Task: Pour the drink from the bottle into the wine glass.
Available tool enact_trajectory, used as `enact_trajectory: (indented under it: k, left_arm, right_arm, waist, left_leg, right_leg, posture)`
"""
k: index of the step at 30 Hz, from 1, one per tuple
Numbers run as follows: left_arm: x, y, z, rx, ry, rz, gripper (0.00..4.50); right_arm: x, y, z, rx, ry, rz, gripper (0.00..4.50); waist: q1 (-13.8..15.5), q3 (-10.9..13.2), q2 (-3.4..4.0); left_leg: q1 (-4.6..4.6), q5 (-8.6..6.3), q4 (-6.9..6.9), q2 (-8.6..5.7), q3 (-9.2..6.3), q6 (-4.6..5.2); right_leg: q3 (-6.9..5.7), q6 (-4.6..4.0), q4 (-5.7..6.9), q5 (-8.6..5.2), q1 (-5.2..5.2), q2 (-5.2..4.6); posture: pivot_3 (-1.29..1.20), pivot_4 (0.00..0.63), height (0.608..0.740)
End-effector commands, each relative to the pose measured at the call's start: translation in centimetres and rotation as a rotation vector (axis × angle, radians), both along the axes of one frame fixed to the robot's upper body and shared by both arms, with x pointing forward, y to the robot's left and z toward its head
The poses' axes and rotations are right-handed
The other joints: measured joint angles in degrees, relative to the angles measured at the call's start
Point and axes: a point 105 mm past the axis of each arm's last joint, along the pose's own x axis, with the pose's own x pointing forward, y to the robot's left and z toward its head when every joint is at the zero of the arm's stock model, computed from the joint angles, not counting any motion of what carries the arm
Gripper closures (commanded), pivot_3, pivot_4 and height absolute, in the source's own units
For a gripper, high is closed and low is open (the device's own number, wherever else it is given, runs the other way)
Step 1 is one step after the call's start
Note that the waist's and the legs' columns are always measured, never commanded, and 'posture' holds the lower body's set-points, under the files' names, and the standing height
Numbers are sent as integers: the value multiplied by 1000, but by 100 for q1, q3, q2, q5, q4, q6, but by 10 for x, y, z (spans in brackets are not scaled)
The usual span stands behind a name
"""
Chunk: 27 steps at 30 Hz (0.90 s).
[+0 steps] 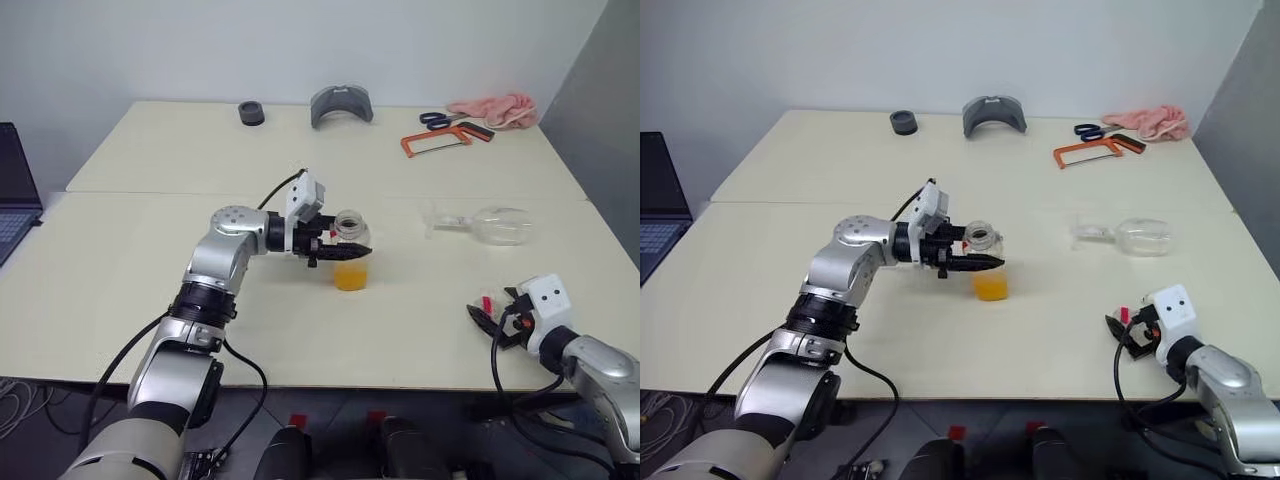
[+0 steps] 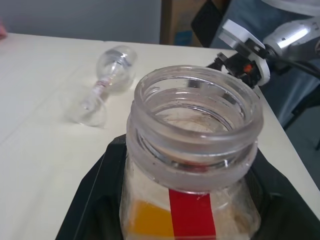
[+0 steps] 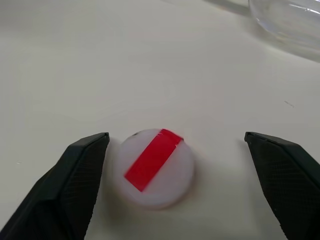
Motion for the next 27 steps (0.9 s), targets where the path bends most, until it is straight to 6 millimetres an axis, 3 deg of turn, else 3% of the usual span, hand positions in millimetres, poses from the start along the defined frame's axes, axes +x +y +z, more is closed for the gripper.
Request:
enact_trajectory:
  k: [1,8,15,21,27]
  left_arm:
    - [12,17,25,-83,-56,113,2308]
    - [48,56,34,-151,-91,468,2308]
    - [87,114,37,-196,-113,912,2308]
    - [99,152,33,-192,-102,1124,2309]
    - [104,162,28,-210,-69,1201,2309]
  right_arm:
    - [-1,10,38,-54,-121,136,0]
    - [4,109,88,100,-253,550,0]
    - [29,196,101,161,-273,777,0]
    - [52,239,108,159,-282,817,0]
    - [62,252,107,135,-281,825,0]
  waist:
    - [2,0,0]
    - [-75,1,-2]
    - [-62,5,-9]
    - [-67,5,-10]
    - [-61,4,-11]
  left_leg:
    - [0,0,0,0,0,0]
    - [4,0,1,5,-3,0]
    - [-12,2,3,6,-32,-3]
    - [-14,13,4,1,-51,-23]
    - [-15,14,3,-2,-61,-25]
  right_leg:
    - [1,0,0,0,0,0]
    - [-1,1,0,0,0,5]
    - [-18,-1,-1,1,-10,-6]
    - [-17,-1,-2,2,-14,-26]
    - [-25,-2,0,2,-14,-28]
  posture:
    - [0,150,740]
    - [0,150,740]
    - [0,150,740]
    - [0,150,740]
    - [0,150,740]
